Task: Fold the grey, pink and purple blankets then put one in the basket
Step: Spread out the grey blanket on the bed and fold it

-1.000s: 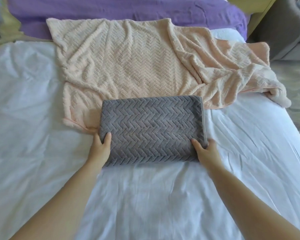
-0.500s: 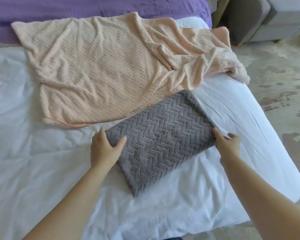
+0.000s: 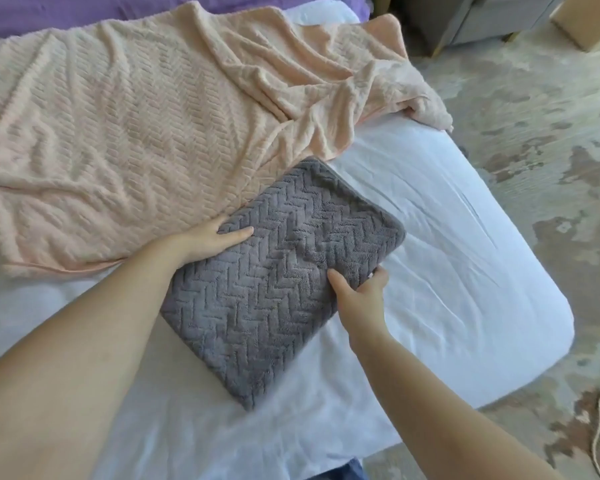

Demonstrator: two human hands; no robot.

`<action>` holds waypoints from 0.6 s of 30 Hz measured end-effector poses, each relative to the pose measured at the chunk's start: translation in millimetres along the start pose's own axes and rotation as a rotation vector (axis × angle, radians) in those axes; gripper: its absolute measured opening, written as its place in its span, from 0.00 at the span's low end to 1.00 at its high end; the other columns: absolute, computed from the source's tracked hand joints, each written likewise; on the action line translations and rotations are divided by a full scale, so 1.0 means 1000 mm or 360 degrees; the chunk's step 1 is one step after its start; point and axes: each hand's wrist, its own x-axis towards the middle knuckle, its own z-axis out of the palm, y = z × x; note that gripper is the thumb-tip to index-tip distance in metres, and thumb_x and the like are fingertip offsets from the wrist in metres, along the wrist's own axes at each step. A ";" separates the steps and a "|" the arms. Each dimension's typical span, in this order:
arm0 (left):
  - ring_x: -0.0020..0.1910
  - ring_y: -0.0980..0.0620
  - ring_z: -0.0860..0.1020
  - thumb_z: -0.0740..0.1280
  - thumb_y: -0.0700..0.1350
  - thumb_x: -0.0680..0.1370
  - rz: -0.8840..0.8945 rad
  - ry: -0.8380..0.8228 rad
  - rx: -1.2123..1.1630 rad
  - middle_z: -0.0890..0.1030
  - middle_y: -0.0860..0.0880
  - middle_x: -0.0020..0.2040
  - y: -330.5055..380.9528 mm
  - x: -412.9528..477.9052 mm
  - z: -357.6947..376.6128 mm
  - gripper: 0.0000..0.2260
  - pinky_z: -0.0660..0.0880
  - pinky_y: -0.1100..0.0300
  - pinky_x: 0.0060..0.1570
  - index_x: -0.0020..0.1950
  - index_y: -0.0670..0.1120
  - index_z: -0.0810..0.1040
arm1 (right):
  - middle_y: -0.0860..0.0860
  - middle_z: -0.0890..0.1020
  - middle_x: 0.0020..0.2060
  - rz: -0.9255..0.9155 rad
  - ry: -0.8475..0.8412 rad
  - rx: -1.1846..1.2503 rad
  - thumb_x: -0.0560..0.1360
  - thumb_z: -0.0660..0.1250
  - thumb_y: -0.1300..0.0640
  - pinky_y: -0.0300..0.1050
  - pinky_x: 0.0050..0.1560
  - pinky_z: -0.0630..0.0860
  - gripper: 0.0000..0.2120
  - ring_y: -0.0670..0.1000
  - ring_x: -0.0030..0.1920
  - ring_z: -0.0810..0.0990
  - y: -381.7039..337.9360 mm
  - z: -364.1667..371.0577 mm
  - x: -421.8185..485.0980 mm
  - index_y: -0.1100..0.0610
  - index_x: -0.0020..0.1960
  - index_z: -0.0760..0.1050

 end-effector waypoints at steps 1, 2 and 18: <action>0.72 0.55 0.61 0.63 0.69 0.71 0.0091 0.0052 -0.0094 0.59 0.57 0.75 0.005 -0.009 0.004 0.35 0.57 0.59 0.69 0.75 0.60 0.58 | 0.50 0.77 0.56 -0.0068 0.0018 -0.0026 0.74 0.70 0.56 0.43 0.54 0.74 0.25 0.39 0.47 0.77 -0.009 -0.008 0.005 0.53 0.64 0.59; 0.69 0.59 0.64 0.64 0.67 0.72 0.0204 0.0102 -0.0236 0.63 0.61 0.71 0.013 -0.019 0.010 0.32 0.59 0.62 0.67 0.73 0.61 0.62 | 0.49 0.78 0.54 -0.0135 0.0043 -0.0046 0.74 0.70 0.56 0.41 0.51 0.75 0.25 0.37 0.46 0.78 -0.019 -0.018 0.012 0.52 0.64 0.60; 0.70 0.53 0.66 0.68 0.61 0.72 0.0255 0.0649 -0.1054 0.63 0.49 0.75 0.086 -0.031 0.215 0.40 0.63 0.58 0.69 0.76 0.53 0.48 | 0.50 0.67 0.72 -0.0301 -0.0338 -0.1162 0.73 0.68 0.40 0.45 0.68 0.64 0.39 0.52 0.69 0.68 -0.038 -0.164 0.101 0.47 0.76 0.53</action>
